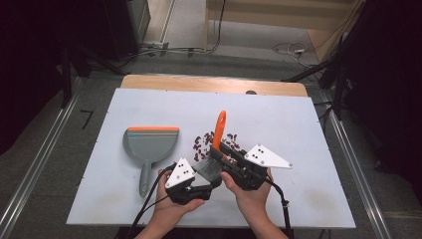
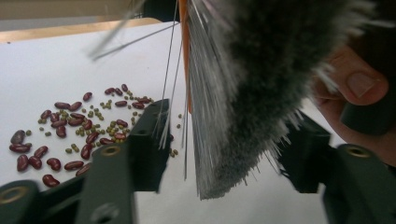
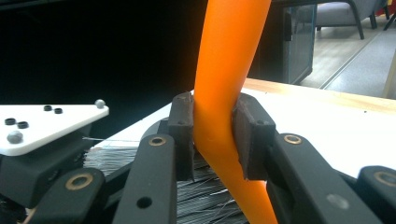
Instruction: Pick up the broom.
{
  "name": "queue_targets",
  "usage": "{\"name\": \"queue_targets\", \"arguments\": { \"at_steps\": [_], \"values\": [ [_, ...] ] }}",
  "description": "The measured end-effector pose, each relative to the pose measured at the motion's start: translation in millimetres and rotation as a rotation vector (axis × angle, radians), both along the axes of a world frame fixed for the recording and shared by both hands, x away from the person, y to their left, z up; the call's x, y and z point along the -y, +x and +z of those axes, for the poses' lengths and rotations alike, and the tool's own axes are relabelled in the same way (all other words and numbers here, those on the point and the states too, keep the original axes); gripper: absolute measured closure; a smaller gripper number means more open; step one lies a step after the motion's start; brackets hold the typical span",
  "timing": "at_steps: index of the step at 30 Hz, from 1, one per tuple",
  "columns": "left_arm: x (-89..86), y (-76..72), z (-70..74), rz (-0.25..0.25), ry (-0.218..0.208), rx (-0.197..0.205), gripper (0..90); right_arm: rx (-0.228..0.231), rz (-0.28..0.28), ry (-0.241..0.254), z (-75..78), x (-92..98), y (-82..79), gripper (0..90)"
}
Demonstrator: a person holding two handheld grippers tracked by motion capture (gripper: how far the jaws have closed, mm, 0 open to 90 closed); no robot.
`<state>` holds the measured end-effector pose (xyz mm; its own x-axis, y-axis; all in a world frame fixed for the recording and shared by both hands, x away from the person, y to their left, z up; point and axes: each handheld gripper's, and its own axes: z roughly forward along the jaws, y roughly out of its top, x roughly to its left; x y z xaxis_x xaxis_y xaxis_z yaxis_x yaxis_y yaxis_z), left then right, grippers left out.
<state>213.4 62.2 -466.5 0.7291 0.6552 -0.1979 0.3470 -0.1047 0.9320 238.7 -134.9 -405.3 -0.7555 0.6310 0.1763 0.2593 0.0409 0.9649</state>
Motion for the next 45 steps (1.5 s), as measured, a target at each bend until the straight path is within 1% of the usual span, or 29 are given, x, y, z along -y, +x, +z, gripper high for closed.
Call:
{"name": "queue_targets", "arguments": {
  "at_steps": [2,5,8,10,13,15,18,19,20,22,24,26,27,30,33,35,37,39,40,42,43,45],
  "values": [
    [-0.6,0.4,-0.6,-0.003,-0.009,-0.008,55.2,-0.001,0.000,-0.001,0.1,-0.9,-0.7,69.1],
    [-2.2,0.0,-0.6,-0.001,-0.020,-0.002,65.8,-0.003,-0.002,0.003,0.2,-1.1,-0.9,69.1],
    [-3.7,-0.1,-0.2,0.011,-0.012,0.005,76.0,0.002,-0.004,0.001,0.4,-1.2,-1.7,69.1],
    [-4.9,0.4,-0.2,0.007,-0.016,0.001,80.1,0.005,-0.003,0.000,0.4,-1.6,-1.9,69.1],
    [-6.8,1.1,0.3,0.002,-0.012,-0.001,83.5,0.005,-0.001,-0.002,0.3,-2.2,-1.9,68.9],
    [-8.6,1.1,1.3,-0.004,0.002,0.007,84.6,0.007,0.004,-0.007,0.7,-2.6,-1.8,68.7],
    [-11.6,2.5,2.7,-0.027,0.002,0.004,85.4,0.011,0.017,-0.026,2.5,-3.0,-0.6,67.3],
    [-12.9,3.5,2.9,-0.034,-0.003,0.000,85.5,0.014,0.029,-0.033,3.3,-3.1,0.6,64.5],
    [-14.6,4.4,3.2,-0.038,-0.003,-0.004,85.6,0.008,0.050,-0.037,4.2,-2.9,2.6,60.0],
    [-18.3,6.0,4.0,-0.047,-0.008,-0.006,85.6,-0.014,0.094,-0.029,6.1,-1.0,7.2,52.8],
    [-22.7,7.6,5.4,-0.061,-0.012,-0.002,85.7,-0.027,0.125,-0.026,7.5,2.2,11.2,47.9],
    [-27.8,9.0,7.4,-0.073,-0.009,0.005,85.7,-0.028,0.153,-0.028,8.2,6.4,14.6,45.5],
    [-30.4,10.0,8.2,-0.081,-0.014,0.005,85.7,-0.024,0.159,-0.032,8.4,8.8,15.3,44.8],
    [-40.6,13.3,10.8,-0.101,-0.007,0.005,85.7,-0.017,0.200,-0.047,8.3,15.1,20.1,44.6],
    [-51.4,16.4,14.3,-0.137,-0.029,0.003,85.7,-0.031,0.242,-0.046,7.6,18.7,25.6,44.1],
    [-56.2,17.2,16.5,-0.172,-0.035,0.010,85.7,-0.025,0.259,-0.062,6.0,18.7,27.6,44.1],
    [-59.4,18.2,17.6,-0.206,-0.038,0.010,85.6,-0.004,0.271,-0.078,3.3,17.3,28.7,44.1],
    [-62.0,19.4,17.4,-0.241,-0.041,0.004,85.6,-0.009,0.314,-0.062,0.6,16.2,30.6,44.4],
    [-63.3,20.1,16.7,-0.261,-0.047,0.001,85.6,0.001,0.328,-0.058,-0.9,15.5,31.0,44.4],
    [-65.8,20.3,16.7,-0.298,-0.051,0.007,85.6,0.029,0.336,-0.053,-3.6,13.2,30.4,43.7],
    [-67.0,20.2,17.3,-0.319,-0.060,0.012,85.6,0.022,0.351,-0.059,-4.2,12.6,30.5,43.9],
    [-68.9,19.8,18.8,-0.344,-0.076,0.017,85.6,-0.005,0.386,-0.060,-5.0,11.7,30.1,44.0]
  ]
}}
